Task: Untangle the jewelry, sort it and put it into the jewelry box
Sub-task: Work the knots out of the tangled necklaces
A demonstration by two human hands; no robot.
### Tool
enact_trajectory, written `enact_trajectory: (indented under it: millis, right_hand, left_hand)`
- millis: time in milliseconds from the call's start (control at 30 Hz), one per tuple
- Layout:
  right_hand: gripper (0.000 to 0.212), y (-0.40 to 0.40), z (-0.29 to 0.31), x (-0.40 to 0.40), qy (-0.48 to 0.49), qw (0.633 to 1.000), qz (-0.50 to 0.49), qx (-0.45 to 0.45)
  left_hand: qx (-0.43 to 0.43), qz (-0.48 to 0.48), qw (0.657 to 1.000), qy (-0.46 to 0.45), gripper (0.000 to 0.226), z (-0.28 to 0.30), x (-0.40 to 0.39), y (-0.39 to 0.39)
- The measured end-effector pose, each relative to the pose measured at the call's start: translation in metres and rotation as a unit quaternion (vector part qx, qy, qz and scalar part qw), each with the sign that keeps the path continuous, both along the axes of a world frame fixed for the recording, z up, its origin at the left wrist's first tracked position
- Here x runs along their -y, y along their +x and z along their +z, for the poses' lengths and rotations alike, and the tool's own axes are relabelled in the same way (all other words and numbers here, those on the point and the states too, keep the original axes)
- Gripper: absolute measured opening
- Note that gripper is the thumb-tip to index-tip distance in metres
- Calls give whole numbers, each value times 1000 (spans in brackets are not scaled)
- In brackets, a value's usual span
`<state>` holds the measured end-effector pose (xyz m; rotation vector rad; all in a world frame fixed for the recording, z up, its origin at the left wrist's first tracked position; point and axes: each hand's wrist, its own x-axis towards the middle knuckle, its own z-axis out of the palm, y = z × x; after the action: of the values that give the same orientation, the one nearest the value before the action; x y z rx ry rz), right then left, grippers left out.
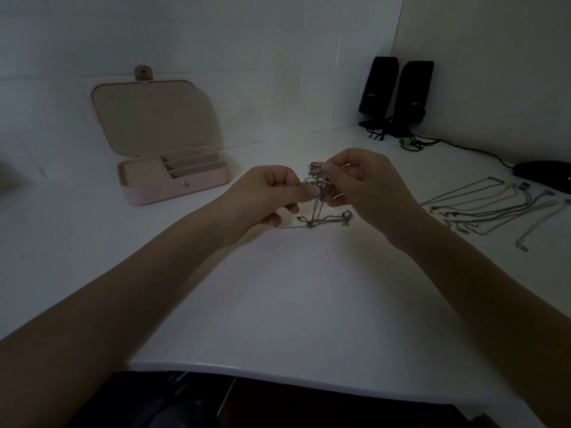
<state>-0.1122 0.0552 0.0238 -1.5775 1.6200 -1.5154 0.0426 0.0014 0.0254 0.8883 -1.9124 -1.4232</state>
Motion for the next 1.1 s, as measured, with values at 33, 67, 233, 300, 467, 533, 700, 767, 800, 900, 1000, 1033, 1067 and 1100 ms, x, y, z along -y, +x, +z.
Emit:
enact_trajectory:
  millis: [33, 67, 233, 300, 467, 533, 700, 767, 800, 900, 1000, 1033, 1067, 1100]
  right_hand:
    - [13, 0, 0, 0, -3, 1000, 4, -3]
    - [14, 1, 0, -1, -8, 1000, 6, -10]
    - [13, 0, 2, -2, -39, 996, 8, -76]
    - [10, -2, 6, -3, -48, 994, 13, -100]
    - [15, -3, 15, -8, -45, 993, 28, -109]
    - [18, -3, 16, -8, -22, 996, 42, -77]
    - [21, -1, 20, -11, 24, 993, 86, 74]
    - [22, -2, 22, -12, 36, 988, 94, 115]
    - [23, -3, 22, -13, 41, 985, 99, 135]
    - [24, -3, 24, -12, 42, 960, 127, 245]
    - [22, -9, 31, -11, 25, 902, 169, 398]
    - [22, -12, 33, -10, 20, 885, 178, 429]
    - [22, -16, 33, -10, 15, 872, 183, 454]
    - [21, -18, 33, -9, 11, 861, 184, 475]
  left_hand:
    - [1, 4, 1000, -9, 33, -1, 0, 0]
    - [-2, 4, 1000, -9, 36, -2, 1, 0]
    - [-23, -30, 999, 26, 21, -3, -2, -1]
    - [-32, -54, 998, 31, 26, -2, -4, -2]
    - [-45, -68, 996, 30, 9, -1, -8, -3]
    - [-36, -58, 998, 16, 14, -1, -7, -3]
    - [-43, -13, 999, -4, 18, -3, -2, -6]
    - [-58, -15, 998, 4, 19, -4, 0, -6]
    - [-66, -21, 998, 8, 22, -5, 1, -6]
    - [-81, -40, 996, 24, 39, -7, 3, -6]
    - [-143, -22, 984, 101, 39, -4, 2, -8]
    - [-177, -6, 974, 143, 34, -3, 3, -10]
    - [-206, 11, 962, 180, 29, -2, 4, -11]
    - [-227, 28, 952, 203, 27, -1, 6, -11]
